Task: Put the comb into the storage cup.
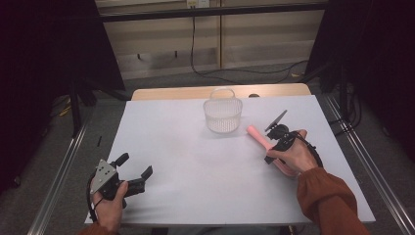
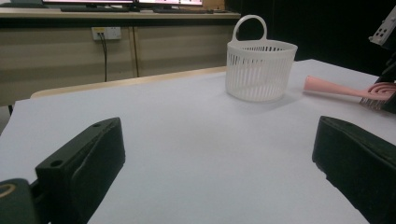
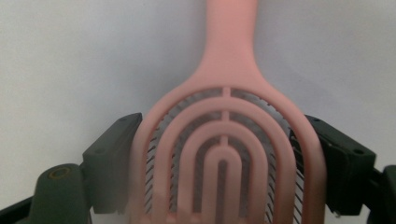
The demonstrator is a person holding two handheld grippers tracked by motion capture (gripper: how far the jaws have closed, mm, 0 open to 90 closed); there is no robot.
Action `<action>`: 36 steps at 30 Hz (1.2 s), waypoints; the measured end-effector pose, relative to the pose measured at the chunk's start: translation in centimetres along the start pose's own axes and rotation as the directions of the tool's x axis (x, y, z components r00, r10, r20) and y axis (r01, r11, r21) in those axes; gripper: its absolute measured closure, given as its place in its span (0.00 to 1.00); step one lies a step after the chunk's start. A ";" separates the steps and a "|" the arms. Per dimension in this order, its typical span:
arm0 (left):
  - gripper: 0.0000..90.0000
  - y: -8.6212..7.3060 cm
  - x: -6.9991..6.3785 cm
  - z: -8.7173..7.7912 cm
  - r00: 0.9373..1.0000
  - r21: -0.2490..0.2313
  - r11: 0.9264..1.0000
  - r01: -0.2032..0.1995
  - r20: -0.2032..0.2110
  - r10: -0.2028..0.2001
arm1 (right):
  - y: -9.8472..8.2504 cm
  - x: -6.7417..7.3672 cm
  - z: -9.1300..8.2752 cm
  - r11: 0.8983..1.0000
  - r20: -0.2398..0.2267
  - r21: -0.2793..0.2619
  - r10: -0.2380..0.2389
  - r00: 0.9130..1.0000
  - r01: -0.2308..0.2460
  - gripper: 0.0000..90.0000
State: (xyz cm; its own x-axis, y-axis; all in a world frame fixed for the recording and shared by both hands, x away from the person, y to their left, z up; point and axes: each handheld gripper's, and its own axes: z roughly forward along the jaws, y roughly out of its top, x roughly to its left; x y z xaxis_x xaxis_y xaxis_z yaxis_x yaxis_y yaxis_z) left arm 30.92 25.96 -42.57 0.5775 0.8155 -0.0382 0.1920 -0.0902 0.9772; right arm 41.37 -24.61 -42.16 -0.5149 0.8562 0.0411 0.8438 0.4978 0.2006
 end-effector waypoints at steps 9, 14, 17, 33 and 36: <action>0.03 0.0 -0.1 0.1 1.000 -0.005 1.000 0.011 -0.001 -0.011 | -0.2 -0.2 -0.6 1.000 -0.015 -0.029 0.002 1.000 -0.003 0.22; 0.03 0.0 -0.1 0.1 1.000 -0.005 1.000 0.010 -0.002 -0.010 | -0.3 -0.4 -0.7 0.999 -0.020 -0.032 0.003 1.000 -0.004 0.22; 0.03 -0.1 -0.1 0.1 1.000 -0.004 1.000 0.014 -0.002 -0.014 | -0.4 -0.4 -0.9 0.998 -0.018 -0.065 -0.003 1.000 0.002 0.22; 0.03 -0.1 -0.1 0.1 1.000 -0.003 1.000 0.010 -0.002 -0.010 | -0.7 -0.5 -2.2 0.992 -0.033 -0.123 0.004 0.999 -0.008 0.22; 0.03 -0.1 -0.1 0.1 1.000 -0.003 1.000 0.009 -0.002 -0.009 | -0.7 -0.5 -2.1 0.992 -0.031 -0.122 0.003 1.000 -0.007 0.22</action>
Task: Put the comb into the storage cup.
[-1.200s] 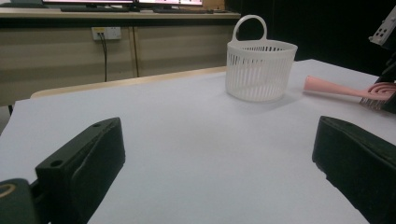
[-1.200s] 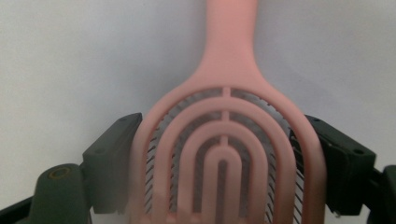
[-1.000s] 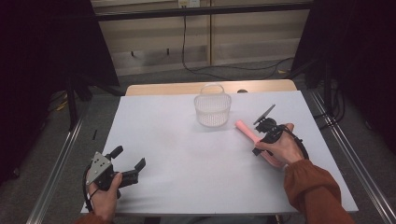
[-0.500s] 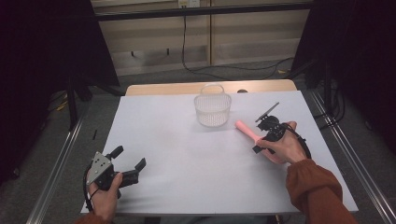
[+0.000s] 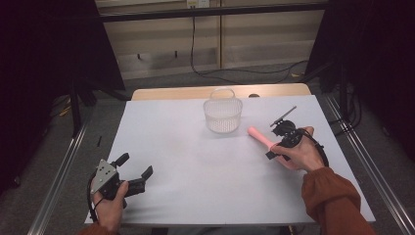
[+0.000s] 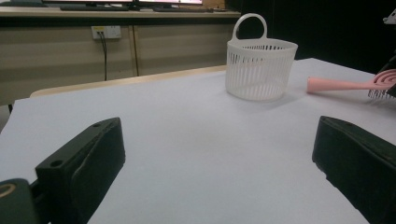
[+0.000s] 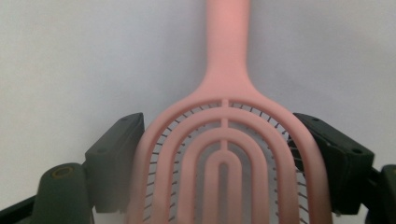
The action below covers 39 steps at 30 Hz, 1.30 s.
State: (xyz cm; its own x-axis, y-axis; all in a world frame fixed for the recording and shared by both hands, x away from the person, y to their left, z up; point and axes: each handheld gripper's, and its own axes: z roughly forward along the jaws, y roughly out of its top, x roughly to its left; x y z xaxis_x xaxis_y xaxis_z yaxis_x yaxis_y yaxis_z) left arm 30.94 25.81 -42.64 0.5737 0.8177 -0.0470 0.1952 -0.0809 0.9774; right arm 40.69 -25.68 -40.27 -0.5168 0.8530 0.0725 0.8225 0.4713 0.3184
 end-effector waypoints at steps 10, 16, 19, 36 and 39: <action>0.03 0.0 0.0 0.0 1.000 0.002 1.000 -0.002 -0.001 0.002 | 0.0 0.1 0.0 1.000 -0.006 -0.010 -0.011 1.000 0.011 0.22; 0.03 0.0 0.0 0.0 1.000 0.003 1.000 0.001 0.001 -0.001 | -0.3 -0.1 1.1 0.999 -0.012 0.034 -0.011 1.000 0.012 0.22; 0.03 0.0 0.0 0.0 1.000 0.005 1.000 -0.001 0.000 0.001 | -0.5 -0.3 1.7 0.998 -0.011 0.054 -0.019 1.000 0.020 0.22; 0.03 0.0 0.0 0.0 1.000 0.009 1.000 -0.002 0.000 0.002 | -0.2 -0.1 1.6 0.992 -0.018 0.100 -0.070 0.997 0.071 0.17; 0.03 0.0 0.0 0.0 1.000 0.013 1.000 -0.009 0.003 0.009 | -0.2 0.3 1.4 0.989 0.008 0.112 -0.095 0.995 0.094 0.12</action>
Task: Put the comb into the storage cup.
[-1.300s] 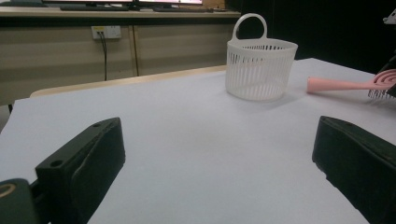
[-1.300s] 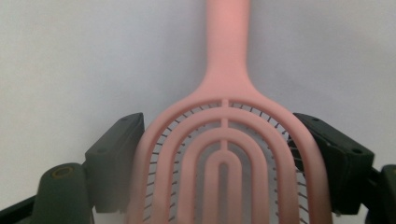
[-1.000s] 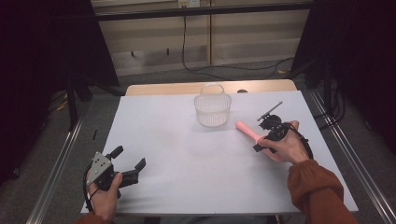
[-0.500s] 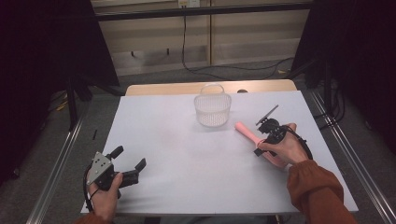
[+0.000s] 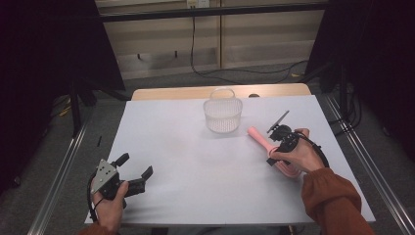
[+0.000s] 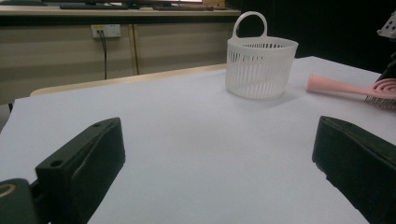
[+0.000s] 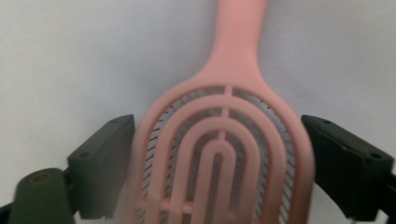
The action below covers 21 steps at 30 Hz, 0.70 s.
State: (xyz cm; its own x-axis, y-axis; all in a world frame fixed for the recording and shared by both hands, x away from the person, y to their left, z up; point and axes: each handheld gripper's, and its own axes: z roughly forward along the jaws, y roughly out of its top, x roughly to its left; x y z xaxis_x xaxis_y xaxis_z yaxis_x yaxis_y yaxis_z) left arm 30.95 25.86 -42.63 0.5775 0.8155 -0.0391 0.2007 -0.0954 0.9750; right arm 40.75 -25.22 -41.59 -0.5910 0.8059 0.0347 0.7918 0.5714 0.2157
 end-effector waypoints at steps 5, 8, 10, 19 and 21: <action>0.03 0.0 0.0 0.0 1.000 -0.003 1.000 0.006 -0.001 -0.006 | -0.1 0.0 0.1 1.000 0.029 0.023 0.005 1.000 -0.005 0.08; 0.03 0.0 0.0 0.0 1.000 0.001 1.000 -0.001 -0.003 0.001 | -0.3 0.0 0.3 0.999 0.040 0.030 0.025 0.999 -0.026 0.10; 0.03 0.0 0.0 0.0 1.000 0.002 1.000 -0.004 0.001 0.004 | -0.4 0.1 0.5 0.998 0.012 0.042 0.044 0.999 -0.045 0.18; 0.03 0.0 0.0 0.0 1.000 0.002 1.000 -0.001 -0.002 0.001 | -0.2 0.3 0.3 0.998 0.029 0.040 0.055 0.998 -0.056 0.20; 0.03 0.0 0.0 0.0 1.000 0.002 1.000 -0.001 0.000 0.001 | -0.2 0.3 -0.1 0.998 0.021 0.020 0.061 0.998 -0.062 0.20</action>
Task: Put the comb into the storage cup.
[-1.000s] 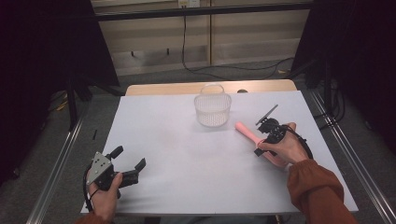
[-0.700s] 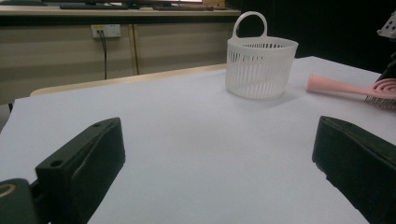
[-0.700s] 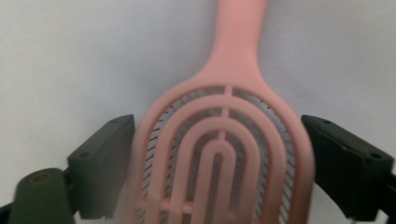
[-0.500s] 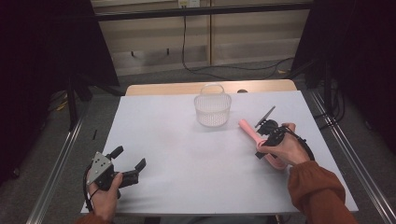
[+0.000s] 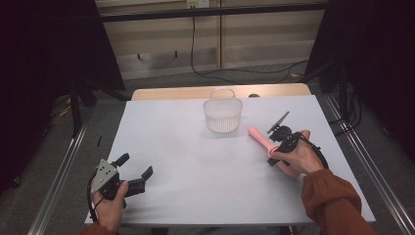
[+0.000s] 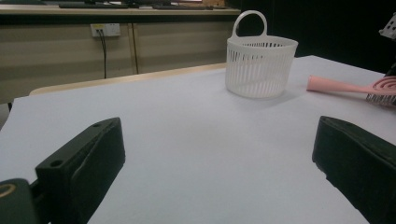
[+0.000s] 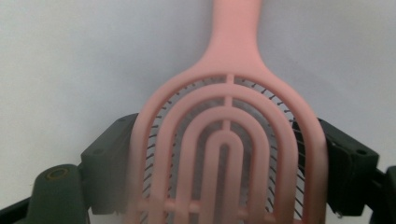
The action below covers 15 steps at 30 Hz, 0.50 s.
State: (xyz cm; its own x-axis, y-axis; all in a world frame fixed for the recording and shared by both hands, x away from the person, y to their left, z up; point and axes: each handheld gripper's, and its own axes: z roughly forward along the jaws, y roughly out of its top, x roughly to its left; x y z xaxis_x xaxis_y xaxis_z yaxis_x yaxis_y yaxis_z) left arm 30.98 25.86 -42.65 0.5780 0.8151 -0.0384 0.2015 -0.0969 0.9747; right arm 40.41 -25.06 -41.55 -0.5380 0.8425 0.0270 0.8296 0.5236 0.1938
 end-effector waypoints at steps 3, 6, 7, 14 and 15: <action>0.03 0.0 0.0 0.0 1.000 0.002 1.000 -0.003 0.000 0.003 | -0.1 -0.1 -0.3 1.000 -0.002 -0.013 -0.010 1.000 0.010 0.20; 0.03 0.0 0.0 0.0 1.000 0.001 1.000 0.001 -0.001 -0.001 | -0.1 -0.1 -0.5 1.000 -0.002 -0.023 -0.010 1.000 0.010 0.20; 0.03 0.0 0.0 0.0 1.000 0.001 1.000 0.001 -0.001 -0.001 | -0.1 -0.1 -0.6 0.999 -0.007 -0.033 -0.011 1.000 0.011 0.20; 0.03 0.0 -0.1 0.0 1.000 0.000 1.000 0.001 -0.001 -0.001 | -0.2 -0.2 -1.4 0.997 -0.012 -0.081 -0.005 1.000 0.004 0.21; 0.03 0.0 -0.1 0.0 1.000 0.000 1.000 0.001 -0.001 -0.001 | -0.2 -0.3 -1.5 0.997 -0.013 -0.083 -0.006 1.000 0.005 0.21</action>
State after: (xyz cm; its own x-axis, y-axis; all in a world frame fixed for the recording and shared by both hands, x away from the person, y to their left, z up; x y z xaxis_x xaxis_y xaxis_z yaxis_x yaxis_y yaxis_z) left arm 30.97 25.81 -42.66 0.5770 0.8158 -0.0395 0.2023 -0.0958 0.9746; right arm 40.15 -25.57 -40.13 -0.5448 0.8377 0.0388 0.8118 0.5152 0.2750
